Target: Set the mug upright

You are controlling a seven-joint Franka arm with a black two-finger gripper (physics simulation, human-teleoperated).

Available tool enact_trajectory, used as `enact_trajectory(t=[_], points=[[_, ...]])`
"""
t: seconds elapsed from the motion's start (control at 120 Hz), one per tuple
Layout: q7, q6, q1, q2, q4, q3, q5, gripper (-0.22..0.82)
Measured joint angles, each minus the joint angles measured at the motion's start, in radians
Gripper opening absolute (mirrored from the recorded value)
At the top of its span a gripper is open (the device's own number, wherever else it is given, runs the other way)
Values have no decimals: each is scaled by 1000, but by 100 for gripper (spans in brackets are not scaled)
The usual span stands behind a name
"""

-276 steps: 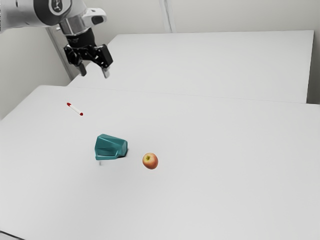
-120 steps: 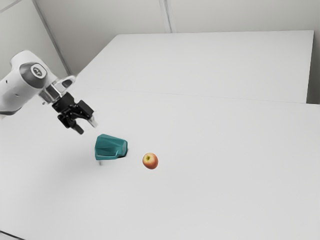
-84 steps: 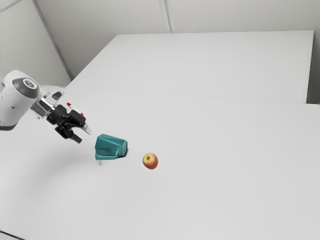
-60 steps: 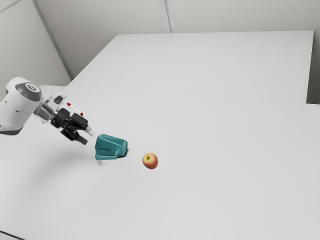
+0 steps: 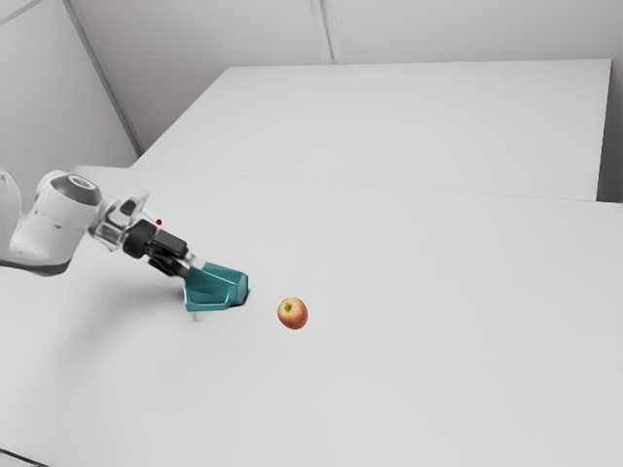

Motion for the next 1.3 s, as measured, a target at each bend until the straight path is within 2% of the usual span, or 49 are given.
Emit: enact_trajectory(t=[0.133,0.575,0.692,1.0,1.3], points=[[33,-28,1,19,4,1,-25,58],[100,-84,5,43,7,0,-39,3],[112,-89,4,43,8,0,-39,-7],[137,-92,-3,27,10,-5,-34,-15],[141,-37,-31,-92,-9,-46,52,-18]])
